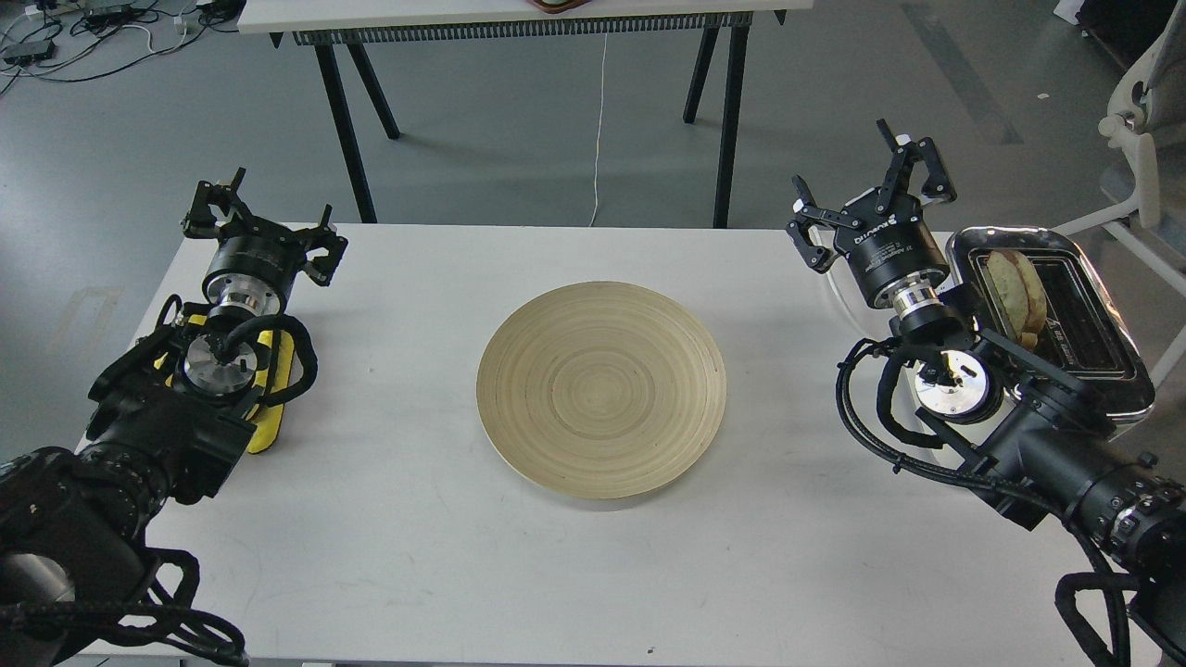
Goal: Put bread in toaster with right arm
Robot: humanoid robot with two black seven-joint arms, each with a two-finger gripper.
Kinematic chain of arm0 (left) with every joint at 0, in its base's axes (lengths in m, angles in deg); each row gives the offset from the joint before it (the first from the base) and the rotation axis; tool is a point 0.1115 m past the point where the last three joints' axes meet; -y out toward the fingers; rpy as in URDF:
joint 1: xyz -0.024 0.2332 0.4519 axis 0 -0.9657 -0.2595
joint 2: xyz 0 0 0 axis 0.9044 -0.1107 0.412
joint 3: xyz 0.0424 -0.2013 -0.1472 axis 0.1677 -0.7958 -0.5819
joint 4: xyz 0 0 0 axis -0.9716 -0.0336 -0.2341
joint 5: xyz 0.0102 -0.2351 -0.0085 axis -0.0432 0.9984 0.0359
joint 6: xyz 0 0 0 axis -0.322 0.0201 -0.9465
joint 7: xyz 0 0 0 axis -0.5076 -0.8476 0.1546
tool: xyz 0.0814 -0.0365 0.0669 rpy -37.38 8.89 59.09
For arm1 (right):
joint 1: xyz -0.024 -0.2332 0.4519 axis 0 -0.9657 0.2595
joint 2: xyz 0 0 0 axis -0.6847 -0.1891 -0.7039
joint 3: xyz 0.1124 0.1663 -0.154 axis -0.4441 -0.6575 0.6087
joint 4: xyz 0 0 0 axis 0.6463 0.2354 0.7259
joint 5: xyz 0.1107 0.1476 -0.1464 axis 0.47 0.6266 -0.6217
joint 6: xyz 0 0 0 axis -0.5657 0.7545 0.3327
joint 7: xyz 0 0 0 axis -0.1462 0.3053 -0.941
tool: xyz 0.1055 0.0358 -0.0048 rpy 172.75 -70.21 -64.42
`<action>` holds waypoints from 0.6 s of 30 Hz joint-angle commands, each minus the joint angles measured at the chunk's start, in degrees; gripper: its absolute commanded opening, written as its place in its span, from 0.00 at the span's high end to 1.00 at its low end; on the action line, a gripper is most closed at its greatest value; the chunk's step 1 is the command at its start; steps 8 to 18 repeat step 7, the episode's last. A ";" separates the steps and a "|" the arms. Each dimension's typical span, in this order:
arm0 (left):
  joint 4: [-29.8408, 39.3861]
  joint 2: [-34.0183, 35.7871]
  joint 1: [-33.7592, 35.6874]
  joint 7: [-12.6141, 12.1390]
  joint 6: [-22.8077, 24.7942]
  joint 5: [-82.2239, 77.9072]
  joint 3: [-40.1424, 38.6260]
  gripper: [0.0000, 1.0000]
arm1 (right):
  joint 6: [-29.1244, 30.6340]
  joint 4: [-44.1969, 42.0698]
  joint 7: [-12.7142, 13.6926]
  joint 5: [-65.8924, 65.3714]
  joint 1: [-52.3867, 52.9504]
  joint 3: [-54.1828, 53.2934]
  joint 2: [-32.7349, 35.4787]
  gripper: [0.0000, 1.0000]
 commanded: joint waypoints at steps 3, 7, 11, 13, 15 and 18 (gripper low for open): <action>0.01 0.00 0.00 0.00 0.00 0.00 0.02 0.00 | 0.02 -0.08 0.00 0.10 -0.26 0.73 -0.50 0.01; 0.01 0.08 0.00 0.00 0.00 0.00 -0.07 0.00 | 0.02 -0.08 0.00 -0.16 -0.26 0.82 -0.85 0.01; 0.01 0.08 0.00 0.00 0.00 0.00 -0.07 0.00 | 0.02 -0.08 0.00 -0.16 -0.26 0.82 -0.85 0.01; 0.01 0.08 0.00 0.00 0.00 0.00 -0.07 0.00 | 0.02 -0.08 0.00 -0.16 -0.26 0.82 -0.85 0.01; 0.01 0.08 0.00 0.00 0.00 0.00 -0.07 0.00 | 0.02 -0.08 0.00 -0.16 -0.26 0.82 -0.85 0.01; 0.01 0.08 0.00 0.00 0.00 0.00 -0.07 0.00 | 0.02 -0.08 0.00 -0.16 -0.26 0.82 -0.85 0.01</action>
